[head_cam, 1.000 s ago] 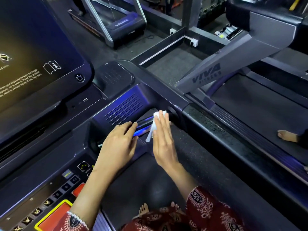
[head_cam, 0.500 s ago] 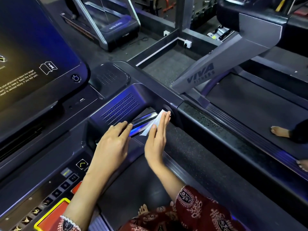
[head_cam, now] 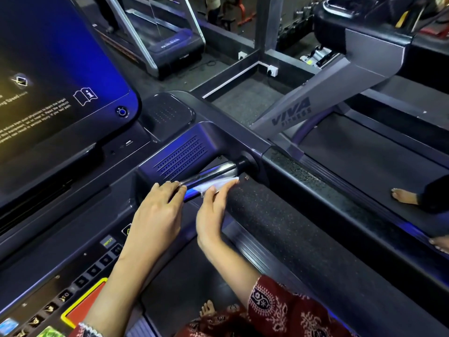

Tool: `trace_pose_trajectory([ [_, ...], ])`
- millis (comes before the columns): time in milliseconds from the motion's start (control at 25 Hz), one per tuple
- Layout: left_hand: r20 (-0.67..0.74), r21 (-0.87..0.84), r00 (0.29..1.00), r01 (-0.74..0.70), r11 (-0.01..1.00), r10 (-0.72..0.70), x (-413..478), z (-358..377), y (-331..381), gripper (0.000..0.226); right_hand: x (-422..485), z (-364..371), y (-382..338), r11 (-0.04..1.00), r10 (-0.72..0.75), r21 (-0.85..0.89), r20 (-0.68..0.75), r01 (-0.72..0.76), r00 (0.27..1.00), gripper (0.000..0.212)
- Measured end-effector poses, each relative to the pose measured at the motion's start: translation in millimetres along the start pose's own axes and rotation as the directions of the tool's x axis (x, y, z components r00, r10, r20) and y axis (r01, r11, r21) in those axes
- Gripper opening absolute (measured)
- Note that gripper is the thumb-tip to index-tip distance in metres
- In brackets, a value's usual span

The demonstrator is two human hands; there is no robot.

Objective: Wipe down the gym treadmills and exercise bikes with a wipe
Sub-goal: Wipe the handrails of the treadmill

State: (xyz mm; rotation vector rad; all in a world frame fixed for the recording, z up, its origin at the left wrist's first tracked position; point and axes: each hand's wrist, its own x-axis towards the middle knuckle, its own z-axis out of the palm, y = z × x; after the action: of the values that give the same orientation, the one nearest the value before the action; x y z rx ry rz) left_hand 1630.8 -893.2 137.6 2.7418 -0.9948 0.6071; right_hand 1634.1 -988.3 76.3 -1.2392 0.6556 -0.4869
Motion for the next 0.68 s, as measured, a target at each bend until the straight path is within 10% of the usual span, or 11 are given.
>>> trace_pose_trajectory([
  [360,-0.069,0.001,0.990,0.123,0.992,-0.123,-26.4,-19.8,-19.0,0.037,-38.2,3.3,17.3,0.941,-0.273,-0.158,0.161,0.298,0.948,0.057],
  [440,-0.065,-0.012,0.986,0.151,0.989,-0.151,-33.1,-20.9,-24.3,0.042,-46.8,-3.6,27.5,0.840,-0.408,-0.216,0.355,0.498,0.841,0.054],
  [600,-0.056,-0.031,0.979,0.193,0.981,-0.195,-39.4,-22.5,-27.2,0.045,-18.0,-31.9,29.3,0.361,-0.589,-0.195,0.710,0.912,0.385,0.053],
  [680,-0.051,-0.034,0.979,0.195,0.980,-0.197,-37.6,-22.8,-26.7,0.045,2.9,-36.1,18.9,0.341,-0.623,-0.296,0.639,0.892,0.450,0.047],
])
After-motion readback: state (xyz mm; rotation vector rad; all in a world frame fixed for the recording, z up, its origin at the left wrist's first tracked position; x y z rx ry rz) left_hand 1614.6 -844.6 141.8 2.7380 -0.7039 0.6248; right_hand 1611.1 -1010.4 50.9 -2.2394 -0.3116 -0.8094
